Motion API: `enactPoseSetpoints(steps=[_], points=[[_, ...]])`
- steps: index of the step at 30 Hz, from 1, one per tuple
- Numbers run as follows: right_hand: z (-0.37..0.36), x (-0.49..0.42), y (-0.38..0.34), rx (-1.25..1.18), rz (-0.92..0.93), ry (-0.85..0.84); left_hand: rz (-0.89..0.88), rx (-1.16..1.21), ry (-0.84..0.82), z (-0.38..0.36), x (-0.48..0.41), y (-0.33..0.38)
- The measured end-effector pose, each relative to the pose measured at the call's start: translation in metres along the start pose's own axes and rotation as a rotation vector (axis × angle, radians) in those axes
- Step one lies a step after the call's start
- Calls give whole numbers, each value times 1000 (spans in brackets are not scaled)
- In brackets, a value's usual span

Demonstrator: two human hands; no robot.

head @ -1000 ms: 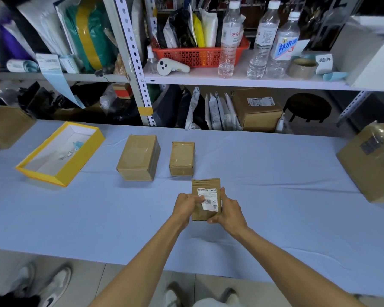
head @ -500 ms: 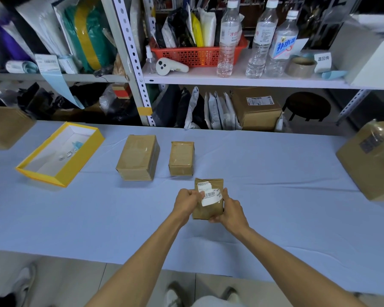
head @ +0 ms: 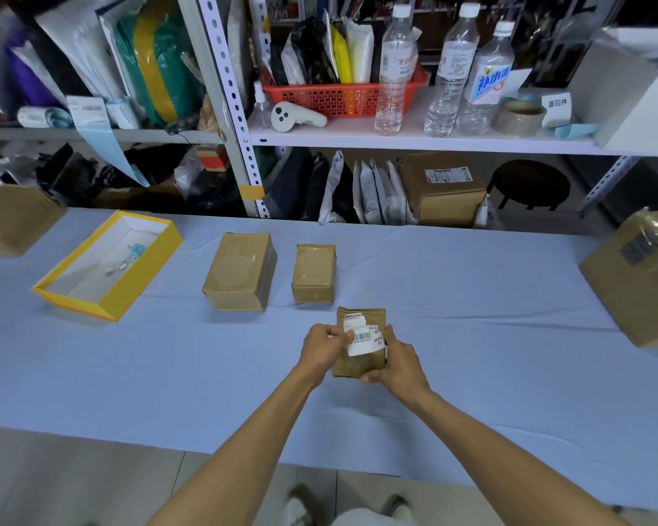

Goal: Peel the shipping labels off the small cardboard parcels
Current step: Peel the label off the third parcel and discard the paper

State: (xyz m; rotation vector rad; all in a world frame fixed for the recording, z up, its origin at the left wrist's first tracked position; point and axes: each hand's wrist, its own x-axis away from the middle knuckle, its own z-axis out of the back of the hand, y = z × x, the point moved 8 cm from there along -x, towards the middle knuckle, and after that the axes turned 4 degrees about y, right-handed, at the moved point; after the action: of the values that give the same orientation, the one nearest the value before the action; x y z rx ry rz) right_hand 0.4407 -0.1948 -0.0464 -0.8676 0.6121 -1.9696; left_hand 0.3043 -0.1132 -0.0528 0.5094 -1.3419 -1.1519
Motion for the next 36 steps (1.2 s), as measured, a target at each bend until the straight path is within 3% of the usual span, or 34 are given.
enactPoseSetpoints(steps=[18, 25, 30, 36], points=[[7, 0, -9, -16, 48, 22, -50, -12, 34, 16, 3, -3], [10, 5, -4, -96, 41, 42, -90, 134, 41, 19, 9, -3], [8, 7, -3, -100, 41, 44, -69, 113, 99, 23, 7, -14], [8, 11, 0, -154, 48, 46, -78, 77, -51, 5, 17, -19]])
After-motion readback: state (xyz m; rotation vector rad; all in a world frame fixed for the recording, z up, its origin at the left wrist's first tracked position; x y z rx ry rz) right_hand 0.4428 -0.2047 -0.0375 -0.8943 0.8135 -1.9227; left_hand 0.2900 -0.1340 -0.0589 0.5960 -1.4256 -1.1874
